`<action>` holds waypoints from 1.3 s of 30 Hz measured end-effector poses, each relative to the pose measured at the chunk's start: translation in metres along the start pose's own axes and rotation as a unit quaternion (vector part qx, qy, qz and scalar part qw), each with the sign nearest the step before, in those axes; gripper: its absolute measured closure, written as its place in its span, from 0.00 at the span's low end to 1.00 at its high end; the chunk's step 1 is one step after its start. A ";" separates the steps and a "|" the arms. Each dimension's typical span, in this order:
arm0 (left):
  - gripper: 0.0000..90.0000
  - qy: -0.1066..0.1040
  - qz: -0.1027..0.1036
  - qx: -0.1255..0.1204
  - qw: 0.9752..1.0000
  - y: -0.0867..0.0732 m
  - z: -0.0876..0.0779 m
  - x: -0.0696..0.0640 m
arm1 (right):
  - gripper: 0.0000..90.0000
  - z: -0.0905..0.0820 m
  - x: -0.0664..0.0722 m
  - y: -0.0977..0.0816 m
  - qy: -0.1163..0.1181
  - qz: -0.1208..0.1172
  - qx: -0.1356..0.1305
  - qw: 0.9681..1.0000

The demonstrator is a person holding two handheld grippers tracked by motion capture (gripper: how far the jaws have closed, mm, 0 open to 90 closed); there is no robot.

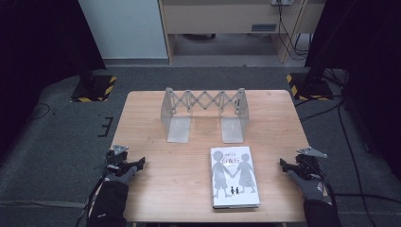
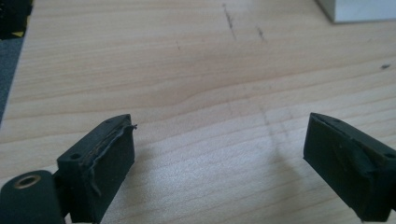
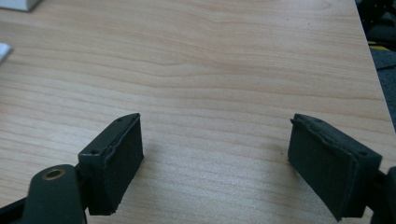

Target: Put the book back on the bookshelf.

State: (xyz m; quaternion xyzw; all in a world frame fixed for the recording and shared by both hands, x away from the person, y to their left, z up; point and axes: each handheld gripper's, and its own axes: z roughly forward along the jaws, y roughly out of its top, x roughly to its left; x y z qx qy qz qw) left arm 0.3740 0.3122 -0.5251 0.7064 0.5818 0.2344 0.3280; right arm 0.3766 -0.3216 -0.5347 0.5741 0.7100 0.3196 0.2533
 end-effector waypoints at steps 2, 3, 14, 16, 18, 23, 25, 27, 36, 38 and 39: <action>0.11 -0.006 -0.005 -0.013 1.000 0.003 -0.005 -0.003 | 0.22 -0.004 -0.001 0.002 0.010 0.015 -0.014 1.000; 0.11 -0.006 -0.005 -0.013 1.000 0.003 -0.005 -0.003 | 0.22 -0.004 -0.001 0.002 0.010 0.015 -0.014 1.000; 0.14 -0.043 -0.018 -0.064 0.997 0.010 -0.028 -0.026 | 0.23 -0.032 0.010 0.016 0.060 0.030 -0.073 0.995; 0.14 -0.048 -0.013 -0.074 0.996 0.013 -0.032 -0.033 | 0.23 -0.035 0.014 0.019 0.064 0.021 -0.076 0.995; 0.14 -0.053 -0.008 -0.078 0.996 0.014 -0.034 -0.041 | 0.23 -0.039 0.019 0.024 0.065 0.016 -0.084 0.994; 0.16 -0.085 0.001 -0.083 0.993 0.016 -0.036 -0.065 | 0.23 -0.046 0.030 0.032 0.084 0.020 -0.087 0.992; 0.16 -0.091 0.010 -0.085 0.992 0.018 -0.036 -0.075 | 0.23 -0.047 0.035 0.035 0.091 0.014 -0.087 0.992; 0.16 -0.096 0.017 -0.085 0.992 0.019 -0.035 -0.084 | 0.23 -0.048 0.040 0.037 0.100 0.014 -0.088 0.991; 0.17 -0.136 0.038 -0.078 0.987 0.019 -0.025 -0.121 | 0.24 -0.043 0.065 0.040 0.131 0.000 -0.074 0.989; 0.17 -0.143 0.040 -0.073 0.986 0.019 -0.023 -0.127 | 0.24 -0.041 0.070 0.039 0.139 -0.002 -0.070 0.988; 0.17 -0.143 0.040 -0.073 0.986 0.019 -0.023 -0.127 | 0.24 -0.041 0.070 0.039 0.139 -0.002 -0.070 0.988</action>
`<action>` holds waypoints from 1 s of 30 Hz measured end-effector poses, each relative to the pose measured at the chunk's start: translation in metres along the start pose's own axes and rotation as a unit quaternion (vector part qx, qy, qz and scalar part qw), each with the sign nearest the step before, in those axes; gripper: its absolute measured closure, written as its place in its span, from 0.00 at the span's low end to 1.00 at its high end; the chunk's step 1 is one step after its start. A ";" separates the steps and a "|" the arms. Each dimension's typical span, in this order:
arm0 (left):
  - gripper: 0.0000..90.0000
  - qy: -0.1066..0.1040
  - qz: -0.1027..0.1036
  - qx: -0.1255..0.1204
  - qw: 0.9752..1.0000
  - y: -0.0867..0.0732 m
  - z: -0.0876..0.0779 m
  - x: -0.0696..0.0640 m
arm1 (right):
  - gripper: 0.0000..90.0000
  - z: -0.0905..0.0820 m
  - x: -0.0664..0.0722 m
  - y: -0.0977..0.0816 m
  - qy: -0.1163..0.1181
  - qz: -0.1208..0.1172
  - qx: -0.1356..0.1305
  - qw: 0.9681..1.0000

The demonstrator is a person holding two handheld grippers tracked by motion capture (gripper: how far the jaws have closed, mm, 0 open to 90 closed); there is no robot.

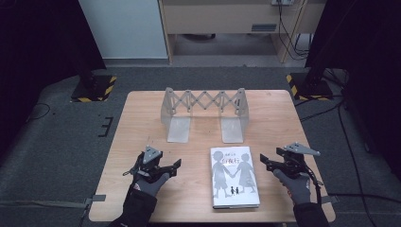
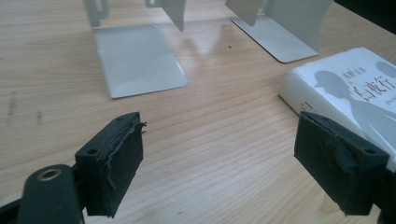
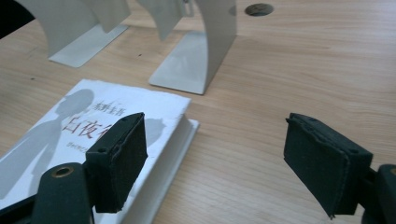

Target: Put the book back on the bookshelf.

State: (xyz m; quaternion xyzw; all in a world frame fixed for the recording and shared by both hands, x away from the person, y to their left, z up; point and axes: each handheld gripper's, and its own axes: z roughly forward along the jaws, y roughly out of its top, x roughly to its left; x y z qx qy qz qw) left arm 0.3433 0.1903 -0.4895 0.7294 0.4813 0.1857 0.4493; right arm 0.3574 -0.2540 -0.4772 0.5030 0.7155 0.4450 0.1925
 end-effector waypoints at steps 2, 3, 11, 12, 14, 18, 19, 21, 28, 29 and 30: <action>0.17 -0.008 0.000 0.003 1.000 -0.001 0.003 -0.004 | 0.24 0.004 0.006 -0.001 0.009 -0.005 0.003 1.000; 0.17 -0.012 0.003 0.006 1.000 -0.002 0.005 -0.007 | 0.24 0.005 0.008 -0.002 0.011 -0.006 0.004 1.000; 0.18 -0.040 0.013 0.019 0.999 -0.002 0.019 -0.028 | 0.26 0.020 0.023 -0.012 0.043 -0.012 0.027 0.999; 0.18 -0.040 0.013 0.019 0.999 -0.002 0.019 -0.028 | 0.26 0.021 0.024 -0.013 0.045 -0.011 0.029 0.999; 0.18 -0.047 0.021 0.025 0.998 -0.002 0.024 -0.035 | 0.26 0.022 0.024 -0.014 0.046 -0.013 0.030 0.998; 0.18 -0.057 0.032 0.035 0.997 -0.003 0.034 -0.048 | 0.29 0.024 0.029 -0.017 0.056 -0.017 0.035 0.998; 0.18 -0.059 0.032 0.035 0.997 -0.003 0.036 -0.051 | 0.29 0.026 0.030 -0.018 0.058 -0.022 0.039 0.997; 0.18 -0.064 0.037 0.041 0.996 -0.004 0.040 -0.056 | 0.29 0.029 0.031 -0.021 0.061 -0.027 0.048 0.997; 0.21 -0.090 0.033 0.059 0.994 -0.013 0.053 -0.070 | 0.30 0.032 0.030 -0.026 0.081 -0.008 0.057 0.995; 0.21 -0.093 0.035 0.062 0.993 -0.014 0.056 -0.073 | 0.30 0.032 0.031 -0.027 0.084 -0.006 0.057 0.995; 0.21 -0.092 0.041 0.066 0.993 -0.015 0.057 -0.075 | 0.30 0.033 0.031 -0.027 0.086 -0.005 0.062 0.994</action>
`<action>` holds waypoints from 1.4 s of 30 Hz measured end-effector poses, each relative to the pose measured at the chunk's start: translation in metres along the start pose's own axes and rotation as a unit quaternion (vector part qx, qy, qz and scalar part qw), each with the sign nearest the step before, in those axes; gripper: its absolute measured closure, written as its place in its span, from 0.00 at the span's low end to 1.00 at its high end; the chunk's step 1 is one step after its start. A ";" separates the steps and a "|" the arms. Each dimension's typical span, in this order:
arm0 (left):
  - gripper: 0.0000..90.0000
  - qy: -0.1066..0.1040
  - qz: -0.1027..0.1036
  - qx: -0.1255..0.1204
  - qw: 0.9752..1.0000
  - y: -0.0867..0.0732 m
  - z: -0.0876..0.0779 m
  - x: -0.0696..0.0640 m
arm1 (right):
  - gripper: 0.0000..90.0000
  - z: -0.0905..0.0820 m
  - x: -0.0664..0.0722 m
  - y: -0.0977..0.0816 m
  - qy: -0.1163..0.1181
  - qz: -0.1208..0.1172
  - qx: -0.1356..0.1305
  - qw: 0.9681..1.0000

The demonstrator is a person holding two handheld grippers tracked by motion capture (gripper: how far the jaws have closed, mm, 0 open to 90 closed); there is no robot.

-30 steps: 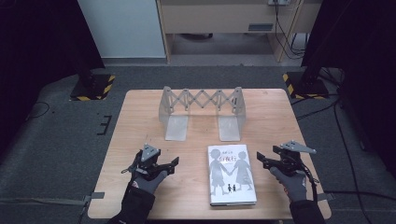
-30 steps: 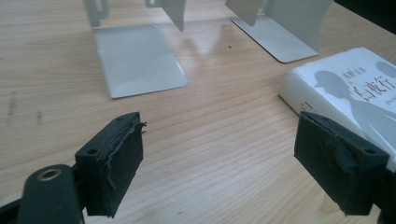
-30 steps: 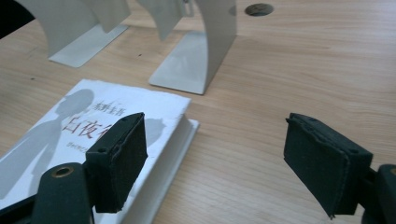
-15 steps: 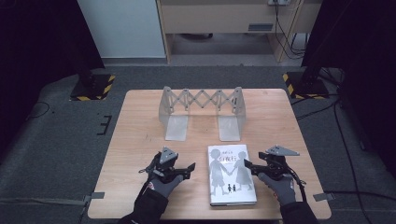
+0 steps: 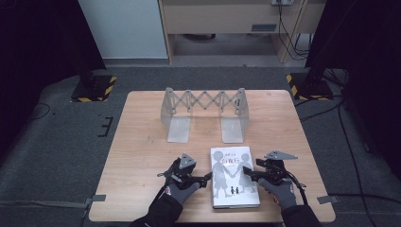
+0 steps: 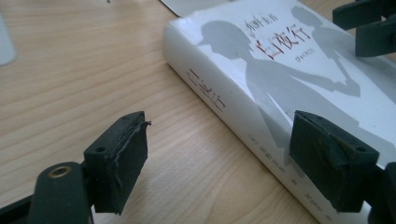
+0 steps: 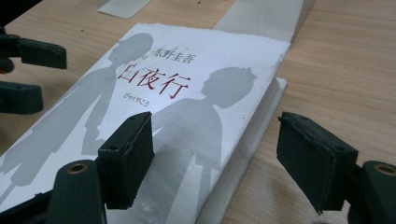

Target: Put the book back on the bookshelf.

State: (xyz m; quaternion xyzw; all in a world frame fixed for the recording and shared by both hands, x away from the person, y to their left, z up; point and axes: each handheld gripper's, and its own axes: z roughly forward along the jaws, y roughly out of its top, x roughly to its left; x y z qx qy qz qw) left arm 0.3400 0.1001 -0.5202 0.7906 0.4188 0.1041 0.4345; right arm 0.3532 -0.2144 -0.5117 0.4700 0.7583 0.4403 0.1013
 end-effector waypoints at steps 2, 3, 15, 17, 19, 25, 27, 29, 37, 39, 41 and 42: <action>0.22 0.002 0.003 -0.004 1.000 0.001 -0.001 -0.001 | 0.30 0.002 0.000 -0.001 0.005 -0.003 0.001 1.000; 0.22 0.000 0.000 -0.005 1.000 0.001 -0.001 -0.001 | 0.30 0.002 0.001 -0.001 0.008 0.001 0.002 1.000; 0.18 -0.021 0.008 -0.012 1.000 0.002 0.004 -0.011 | 0.30 0.007 0.002 -0.002 0.022 0.010 0.003 1.000; 0.16 -0.024 0.010 -0.013 1.000 0.002 0.006 -0.012 | 0.30 0.009 0.003 -0.002 0.025 0.010 0.003 1.000; 0.12 -0.033 0.010 -0.013 0.999 0.002 0.009 -0.013 | 0.29 0.009 0.003 -0.001 0.025 0.009 0.005 1.000; 0.09 -0.055 -0.003 0.000 0.998 0.003 0.013 -0.011 | 0.30 0.006 0.004 0.001 0.028 0.010 -0.008 1.000; 0.09 -0.053 -0.003 -0.002 0.999 0.003 0.012 -0.012 | 0.29 0.004 0.004 0.003 0.033 0.011 -0.020 0.999; 0.09 -0.051 -0.001 -0.004 0.999 0.003 0.011 -0.012 | 0.30 0.002 0.005 0.006 0.038 0.009 -0.036 0.999; 0.09 -0.052 0.003 -0.015 0.999 0.002 0.010 -0.012 | 0.32 0.004 0.012 0.013 0.053 0.008 -0.052 0.997; 0.09 -0.052 0.003 -0.018 0.998 0.002 0.010 -0.013 | 0.33 0.004 0.013 0.013 0.056 0.005 -0.051 0.997; 0.09 -0.052 0.002 -0.019 0.998 0.002 0.010 -0.012 | 0.34 0.004 0.015 0.014 0.058 0.005 -0.056 0.997; 0.09 -0.051 0.001 -0.020 0.998 0.002 0.010 -0.012 | 0.36 0.003 0.016 0.014 0.061 0.010 -0.055 0.997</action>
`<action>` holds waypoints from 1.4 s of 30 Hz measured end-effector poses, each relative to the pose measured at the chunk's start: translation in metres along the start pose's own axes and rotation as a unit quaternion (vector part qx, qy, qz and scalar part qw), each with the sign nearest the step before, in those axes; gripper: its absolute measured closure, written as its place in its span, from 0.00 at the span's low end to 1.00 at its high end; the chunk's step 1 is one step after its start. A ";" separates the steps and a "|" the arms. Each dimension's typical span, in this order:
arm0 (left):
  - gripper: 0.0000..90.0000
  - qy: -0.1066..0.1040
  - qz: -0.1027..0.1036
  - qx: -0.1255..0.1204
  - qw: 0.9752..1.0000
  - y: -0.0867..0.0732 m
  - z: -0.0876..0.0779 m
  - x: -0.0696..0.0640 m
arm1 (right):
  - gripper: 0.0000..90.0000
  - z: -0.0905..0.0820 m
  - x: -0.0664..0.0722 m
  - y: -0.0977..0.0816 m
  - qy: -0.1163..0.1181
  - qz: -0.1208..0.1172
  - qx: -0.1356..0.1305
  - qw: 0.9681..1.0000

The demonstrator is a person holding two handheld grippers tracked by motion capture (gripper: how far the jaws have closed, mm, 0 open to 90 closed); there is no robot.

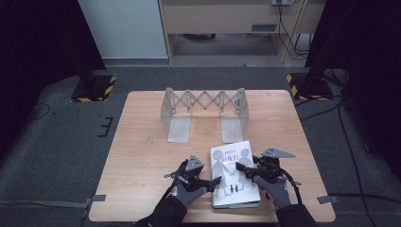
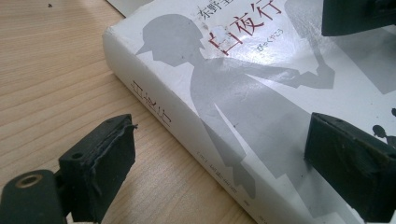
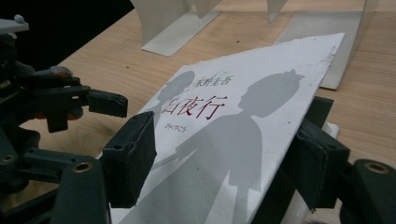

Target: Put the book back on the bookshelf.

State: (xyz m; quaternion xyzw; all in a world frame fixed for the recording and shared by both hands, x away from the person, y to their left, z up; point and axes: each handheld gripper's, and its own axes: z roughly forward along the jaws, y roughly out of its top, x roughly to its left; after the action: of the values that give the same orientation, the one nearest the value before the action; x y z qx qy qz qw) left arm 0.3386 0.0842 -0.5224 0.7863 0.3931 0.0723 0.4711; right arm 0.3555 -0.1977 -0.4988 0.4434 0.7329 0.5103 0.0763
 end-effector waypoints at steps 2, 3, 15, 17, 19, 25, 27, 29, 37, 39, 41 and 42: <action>0.08 0.001 0.001 0.000 1.000 0.000 0.000 0.000 | 0.39 0.001 0.000 0.000 0.007 0.007 0.006 1.000; 0.08 0.001 0.001 0.000 1.000 0.000 0.000 0.000 | 0.38 0.003 0.000 -0.001 0.012 0.011 0.014 1.000; 0.05 0.001 -0.007 -0.012 1.000 -0.005 0.002 0.001 | 0.44 0.007 -0.006 -0.004 0.020 0.028 0.039 0.999; 0.05 -0.001 -0.011 -0.013 1.000 -0.005 0.003 0.001 | 0.45 0.010 -0.007 -0.005 0.031 0.032 0.038 0.998; 0.04 0.000 -0.008 -0.014 1.000 -0.005 0.003 0.001 | 0.45 0.012 -0.005 -0.005 0.035 0.035 0.042 0.998; 0.03 0.001 -0.002 -0.016 1.000 -0.005 0.003 0.001 | 0.52 0.015 -0.006 -0.003 0.046 0.041 0.048 0.997; 0.04 -0.003 -0.009 -0.015 1.000 -0.005 0.003 0.001 | 0.56 0.014 -0.008 -0.003 0.051 0.055 0.044 0.996; 0.06 -0.009 -0.019 -0.011 1.000 -0.005 0.002 0.002 | 0.60 0.014 -0.008 -0.002 0.054 0.062 0.041 0.996; 0.12 -0.015 -0.038 -0.029 0.999 -0.004 0.002 0.005 | 0.70 0.011 -0.008 0.002 0.060 0.081 0.026 0.995; 0.12 -0.017 -0.041 -0.031 0.999 -0.003 0.002 0.005 | 0.71 0.010 -0.007 0.002 0.059 0.081 0.024 0.995; 0.12 -0.021 -0.045 -0.032 0.998 -0.003 0.002 0.006 | 0.73 0.009 -0.006 0.003 0.060 0.083 0.018 0.995; 0.12 -0.023 -0.047 -0.033 0.998 -0.003 0.002 0.006 | 0.75 0.008 -0.006 0.004 0.062 0.082 0.014 0.995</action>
State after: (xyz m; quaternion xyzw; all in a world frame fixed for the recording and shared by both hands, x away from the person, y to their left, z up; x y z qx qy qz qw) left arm 0.3423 0.0877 -0.5274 0.7527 0.4157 0.0448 0.5085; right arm 0.3658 -0.1964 -0.5015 0.4703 0.7046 0.5311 -0.0172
